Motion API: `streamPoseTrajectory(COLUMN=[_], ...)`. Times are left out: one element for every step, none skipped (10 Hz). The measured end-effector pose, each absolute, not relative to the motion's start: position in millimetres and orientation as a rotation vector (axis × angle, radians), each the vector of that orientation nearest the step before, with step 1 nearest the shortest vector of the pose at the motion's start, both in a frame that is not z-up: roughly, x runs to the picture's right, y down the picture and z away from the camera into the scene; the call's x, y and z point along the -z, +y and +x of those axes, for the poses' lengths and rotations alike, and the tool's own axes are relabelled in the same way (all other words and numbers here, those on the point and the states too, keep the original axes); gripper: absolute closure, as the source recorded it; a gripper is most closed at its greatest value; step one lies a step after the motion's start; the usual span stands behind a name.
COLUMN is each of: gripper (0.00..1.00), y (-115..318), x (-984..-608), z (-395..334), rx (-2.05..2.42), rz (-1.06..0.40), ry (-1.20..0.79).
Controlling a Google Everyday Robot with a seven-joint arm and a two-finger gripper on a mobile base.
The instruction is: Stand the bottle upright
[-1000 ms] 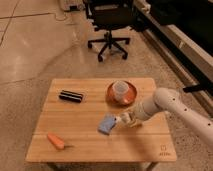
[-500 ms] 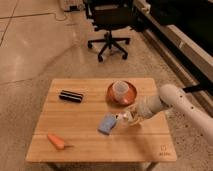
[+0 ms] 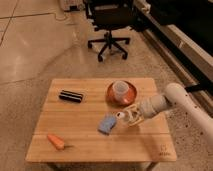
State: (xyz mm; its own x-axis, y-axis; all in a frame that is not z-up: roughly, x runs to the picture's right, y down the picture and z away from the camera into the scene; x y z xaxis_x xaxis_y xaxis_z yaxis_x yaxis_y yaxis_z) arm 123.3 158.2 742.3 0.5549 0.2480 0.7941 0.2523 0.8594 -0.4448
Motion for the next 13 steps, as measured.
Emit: streamPoseTrajectory(gripper=[0.96,0.96,0.96,0.96,0.96,0.96,0.96,0.96,0.96,0.96,0.96,0.96,0.96], y=[158,157,157,159,161,162,163,166,169,172,175,177,179], x=[-740,-736,-732,-725,-720,-714,-709,-706,-704,-702,-702,-703,-703], z=[122,119,117,116,117,115,112,110,110,108,105,103,102], rx=[-0.002,-0.011,-0.015,-0.028,-0.039,-0.047,-0.049,-0.056,-0.066,-0.082,-0.091,-0.101,-0.115], rz=[-0.564,-0.562,-0.555,-0.529,-0.514,-0.495,-0.484,-0.476,-0.474,-0.471,-0.466,-0.456,-0.439], ry=[-1.016,-1.043,-1.059,-1.073,-1.077,-1.082,-1.085,-1.087,-1.087,-1.091,-1.096,-1.100,-1.100])
